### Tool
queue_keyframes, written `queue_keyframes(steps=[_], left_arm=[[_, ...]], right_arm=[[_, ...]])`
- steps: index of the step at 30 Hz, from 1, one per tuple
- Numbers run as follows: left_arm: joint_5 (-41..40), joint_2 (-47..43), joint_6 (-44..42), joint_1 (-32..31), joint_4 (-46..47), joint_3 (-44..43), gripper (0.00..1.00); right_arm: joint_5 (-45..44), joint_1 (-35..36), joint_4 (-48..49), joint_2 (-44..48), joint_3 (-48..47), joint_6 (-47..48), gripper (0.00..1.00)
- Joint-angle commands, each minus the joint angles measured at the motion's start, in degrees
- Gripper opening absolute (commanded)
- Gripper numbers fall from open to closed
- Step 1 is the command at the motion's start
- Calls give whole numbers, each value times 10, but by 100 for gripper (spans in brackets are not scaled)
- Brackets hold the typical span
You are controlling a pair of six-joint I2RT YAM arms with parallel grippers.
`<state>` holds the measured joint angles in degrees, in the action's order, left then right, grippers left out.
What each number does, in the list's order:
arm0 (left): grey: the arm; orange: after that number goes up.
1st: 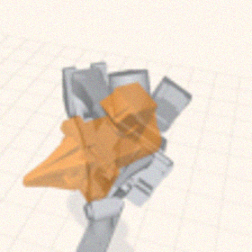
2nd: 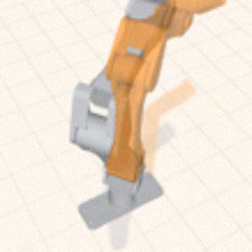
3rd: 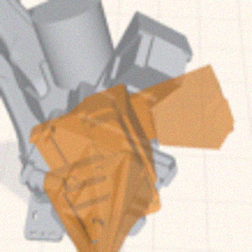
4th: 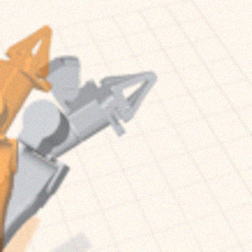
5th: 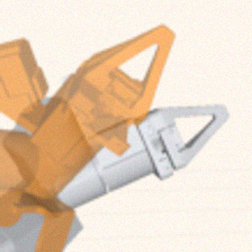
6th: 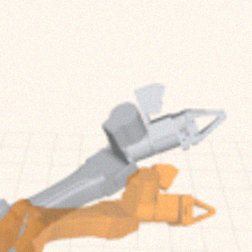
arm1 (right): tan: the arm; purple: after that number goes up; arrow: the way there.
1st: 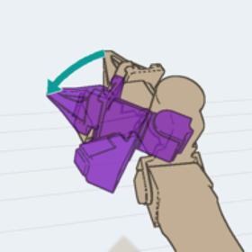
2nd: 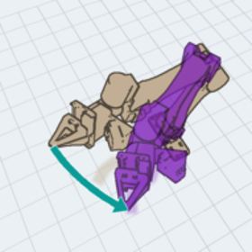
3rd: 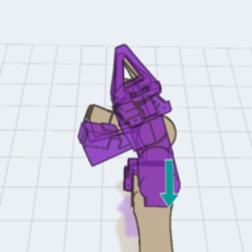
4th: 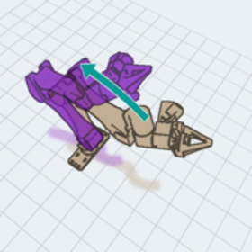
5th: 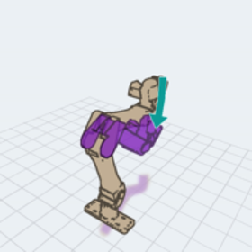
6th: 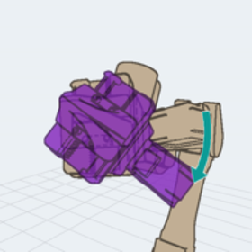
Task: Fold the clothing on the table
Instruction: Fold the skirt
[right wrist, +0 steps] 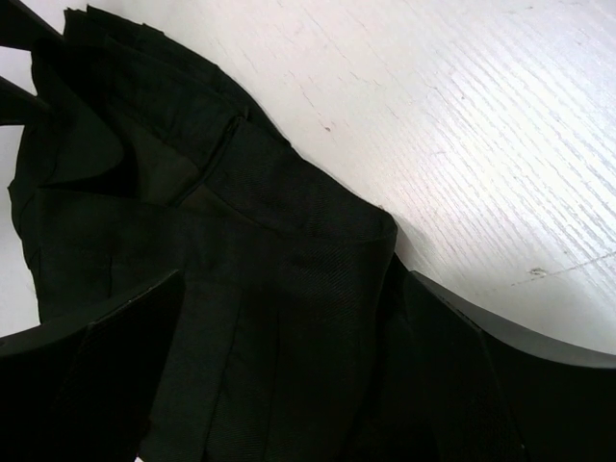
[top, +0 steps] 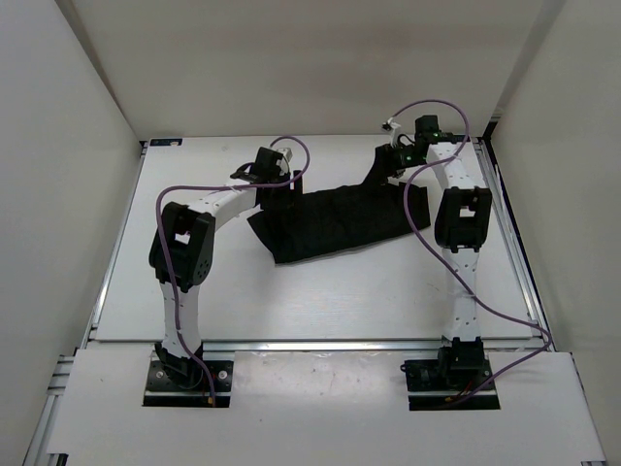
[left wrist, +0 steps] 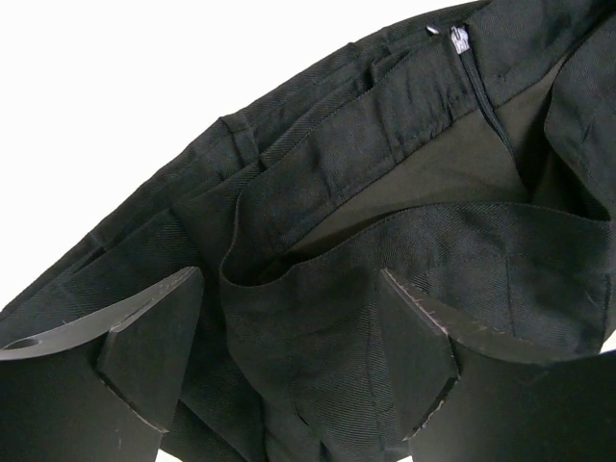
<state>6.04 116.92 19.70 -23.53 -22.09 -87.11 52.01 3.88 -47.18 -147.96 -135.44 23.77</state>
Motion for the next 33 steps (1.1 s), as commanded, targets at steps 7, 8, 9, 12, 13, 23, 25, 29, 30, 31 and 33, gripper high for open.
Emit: queue_keyframes(steps=[7, 8, 9, 12, 13, 23, 25, 29, 30, 31, 33], left_arm=[[25, -1, 9, 3, 8, 9, 84], [27, -5, 9, 3, 7, 9, 84], [27, 1, 10, 2, 12, 11, 83], [40, -1, 10, 7, 13, 12, 78], [43, 3, 12, 9, 14, 12, 75], [71, 13, 35, 25, 30, 17, 0], [64, -2, 38, 28, 46, 27, 0], [63, -28, 44, 32, 59, 45, 0], [63, -32, 41, 31, 60, 48, 0], [61, -40, 39, 30, 63, 54, 0], [61, -56, 38, 27, 65, 69, 0]], right_arm=[[-19, 0, -2, -16, 11, -14, 99], [-23, 1, -5, -10, 13, -15, 99], [-22, 3, -1, -12, 15, -16, 97], [-23, 2, -3, -13, 12, -23, 90], [-23, 0, -4, -12, 10, -28, 79], [-32, -8, 19, -6, -25, -86, 0], [-28, -12, 14, 1, -26, -94, 0], [-17, -28, 5, 36, -7, -89, 0], [-17, -32, 1, 57, 5, -87, 0], [-10, -38, 0, 75, 24, -91, 0], [1, -52, 0, 107, 60, -97, 0]])
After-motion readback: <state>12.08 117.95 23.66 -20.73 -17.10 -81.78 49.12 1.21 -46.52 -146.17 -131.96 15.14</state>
